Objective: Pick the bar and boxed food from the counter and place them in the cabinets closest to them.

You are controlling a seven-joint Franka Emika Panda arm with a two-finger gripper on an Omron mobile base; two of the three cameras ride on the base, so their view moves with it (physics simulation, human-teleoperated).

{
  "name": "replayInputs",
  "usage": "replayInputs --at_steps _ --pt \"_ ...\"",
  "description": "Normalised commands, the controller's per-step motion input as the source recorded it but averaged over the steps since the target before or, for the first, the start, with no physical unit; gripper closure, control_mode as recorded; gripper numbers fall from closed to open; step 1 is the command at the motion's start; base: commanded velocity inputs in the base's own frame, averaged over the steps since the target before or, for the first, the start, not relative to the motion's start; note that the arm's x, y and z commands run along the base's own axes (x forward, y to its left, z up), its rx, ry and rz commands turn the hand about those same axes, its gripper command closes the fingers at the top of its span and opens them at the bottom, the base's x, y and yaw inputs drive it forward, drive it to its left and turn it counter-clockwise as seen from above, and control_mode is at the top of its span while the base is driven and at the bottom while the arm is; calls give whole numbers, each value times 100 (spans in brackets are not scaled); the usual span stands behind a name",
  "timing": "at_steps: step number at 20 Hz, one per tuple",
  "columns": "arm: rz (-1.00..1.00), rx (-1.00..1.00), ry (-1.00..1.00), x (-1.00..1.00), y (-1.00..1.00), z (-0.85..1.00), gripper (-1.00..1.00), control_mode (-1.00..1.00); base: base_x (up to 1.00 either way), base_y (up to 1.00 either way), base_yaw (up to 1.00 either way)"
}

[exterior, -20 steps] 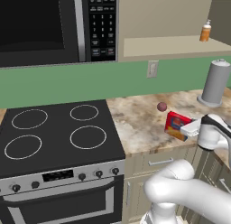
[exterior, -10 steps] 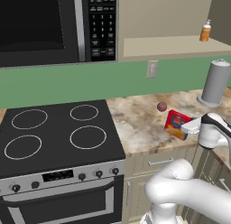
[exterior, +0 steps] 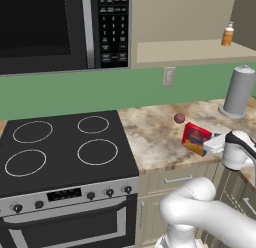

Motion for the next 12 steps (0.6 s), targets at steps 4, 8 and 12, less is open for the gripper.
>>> replayInputs --at_steps 4,8,12 --pt "0 0 0 -24 0 -3 -100 -100 0 0 0" --pt "0 0 0 0 0 0 -100 -100 0 0 0" --pt "0 0 0 12 -3 0 -100 -100 0 0 0"
